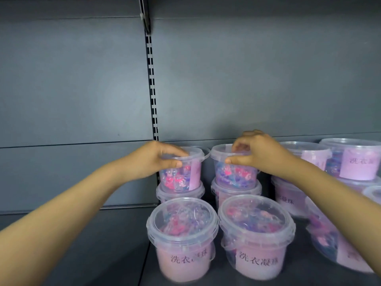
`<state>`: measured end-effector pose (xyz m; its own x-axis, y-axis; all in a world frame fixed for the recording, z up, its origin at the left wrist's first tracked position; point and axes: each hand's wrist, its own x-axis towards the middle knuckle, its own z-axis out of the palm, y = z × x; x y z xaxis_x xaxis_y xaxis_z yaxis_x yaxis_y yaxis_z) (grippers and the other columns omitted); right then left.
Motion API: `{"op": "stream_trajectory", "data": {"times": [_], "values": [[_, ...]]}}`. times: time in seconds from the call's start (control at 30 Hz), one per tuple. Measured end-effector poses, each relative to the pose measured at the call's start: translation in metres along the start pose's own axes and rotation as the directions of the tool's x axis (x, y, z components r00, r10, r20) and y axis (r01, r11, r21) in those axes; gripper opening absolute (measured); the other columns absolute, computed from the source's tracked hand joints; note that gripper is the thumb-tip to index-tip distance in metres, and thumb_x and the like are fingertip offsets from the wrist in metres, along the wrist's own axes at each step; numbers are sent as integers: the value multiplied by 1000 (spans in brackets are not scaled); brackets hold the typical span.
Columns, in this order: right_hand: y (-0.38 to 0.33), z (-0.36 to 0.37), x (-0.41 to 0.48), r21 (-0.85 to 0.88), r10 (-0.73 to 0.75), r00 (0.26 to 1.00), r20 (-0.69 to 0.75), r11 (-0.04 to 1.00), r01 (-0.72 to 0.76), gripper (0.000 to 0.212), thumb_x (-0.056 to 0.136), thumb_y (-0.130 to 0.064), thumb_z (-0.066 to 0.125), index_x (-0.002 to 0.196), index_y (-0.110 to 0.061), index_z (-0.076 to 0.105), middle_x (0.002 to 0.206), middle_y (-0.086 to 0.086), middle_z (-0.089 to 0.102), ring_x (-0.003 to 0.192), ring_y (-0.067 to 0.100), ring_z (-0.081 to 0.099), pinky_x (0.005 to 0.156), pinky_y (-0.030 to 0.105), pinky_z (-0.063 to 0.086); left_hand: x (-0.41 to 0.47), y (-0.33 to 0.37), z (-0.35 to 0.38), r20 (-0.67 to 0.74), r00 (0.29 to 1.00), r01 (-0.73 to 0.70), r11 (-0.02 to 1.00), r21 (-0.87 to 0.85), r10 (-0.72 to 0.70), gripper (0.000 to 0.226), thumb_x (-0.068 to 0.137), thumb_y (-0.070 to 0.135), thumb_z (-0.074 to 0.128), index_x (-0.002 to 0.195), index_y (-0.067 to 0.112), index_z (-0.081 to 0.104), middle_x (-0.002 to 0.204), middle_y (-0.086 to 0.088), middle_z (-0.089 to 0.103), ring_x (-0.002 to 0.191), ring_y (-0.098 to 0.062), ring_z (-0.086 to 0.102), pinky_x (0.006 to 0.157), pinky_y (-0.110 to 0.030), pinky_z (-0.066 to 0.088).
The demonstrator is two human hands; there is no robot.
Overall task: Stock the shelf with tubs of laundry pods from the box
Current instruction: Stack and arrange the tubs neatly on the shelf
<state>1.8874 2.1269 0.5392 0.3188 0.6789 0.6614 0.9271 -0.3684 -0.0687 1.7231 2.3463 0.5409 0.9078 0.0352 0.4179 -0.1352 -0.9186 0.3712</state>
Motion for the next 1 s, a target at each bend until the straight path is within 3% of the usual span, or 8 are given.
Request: {"op": "stream_trajectory", "data": {"times": [0.2, 0.3, 0.4, 0.6, 0.73, 0.83, 0.9, 1.0], "values": [[18, -25, 4, 227, 49, 942, 333, 965, -130, 36, 80, -28, 71, 115, -22, 66, 118, -13, 62, 112, 3, 54, 100, 18, 38, 0, 12, -7, 30, 995, 92, 991, 102, -95, 27, 86, 20, 64, 113, 22, 62, 114, 15, 59, 112, -2, 53, 94, -12, 36], [21, -24, 1, 253, 71, 938, 341, 953, -164, 35, 80, -24, 71, 114, -19, 67, 120, -10, 63, 113, 2, 54, 101, 15, 35, 4, 16, 18, -112, 990, 115, 966, 230, -91, 64, 71, 67, 46, 116, 23, 59, 118, 9, 58, 114, -10, 51, 97, -20, 36], [15, -17, 2, 254, 77, 958, 277, 956, -150, 31, 78, -28, 73, 107, -19, 70, 108, -14, 66, 100, -5, 57, 90, 4, 36, 9, 10, 34, -220, 974, 132, 927, 352, -54, 83, 56, 79, 25, 112, 28, 59, 117, 6, 58, 116, -16, 50, 102, -38, 40], [3, -2, 4, 144, 25, 994, 107, 989, -40, 29, 73, -37, 75, 94, -17, 70, 86, -15, 59, 85, -2, 53, 78, 4, 37, 7, 3, 24, -178, 984, 37, 961, 274, 13, 67, 66, 72, 41, 106, 24, 63, 104, 8, 61, 105, -17, 56, 96, -35, 42], [-4, 7, 9, 55, 37, 998, 46, 998, -40, 31, 71, -47, 73, 86, -21, 67, 92, -1, 62, 95, 16, 55, 90, 28, 44, 1, 2, 8, -63, 998, -11, 989, 150, 20, 20, 84, 32, 66, 103, 25, 64, 100, 16, 62, 93, 5, 55, 83, -4, 36], [-2, -3, 13, 101, 60, 986, 153, 992, -75, 32, 74, -46, 71, 97, -23, 69, 98, -2, 64, 91, 8, 58, 85, 17, 45, -2, -5, -6, 48, 999, 9, 998, 58, -12, 23, 84, 23, 67, 97, 39, 59, 106, 26, 59, 97, 20, 51, 90, 0, 34], [4, -18, 11, 257, 91, 943, 321, 950, -179, 28, 77, -37, 71, 105, -31, 67, 106, -14, 65, 91, -10, 56, 80, 4, 40, -4, -9, -15, 101, 994, 48, 999, 14, -50, 28, 84, 21, 67, 101, 41, 59, 116, 24, 59, 110, 11, 52, 99, -8, 35], [17, -29, 3, 367, 107, 899, 425, 887, -280, 26, 79, -28, 71, 102, -38, 66, 111, -28, 61, 101, -19, 49, 91, 7, 35, -7, -10, -18, 98, 993, 61, 998, 7, -61, 26, 85, 23, 65, 104, 39, 58, 114, 26, 57, 112, 6, 52, 96, -3, 33]]}}
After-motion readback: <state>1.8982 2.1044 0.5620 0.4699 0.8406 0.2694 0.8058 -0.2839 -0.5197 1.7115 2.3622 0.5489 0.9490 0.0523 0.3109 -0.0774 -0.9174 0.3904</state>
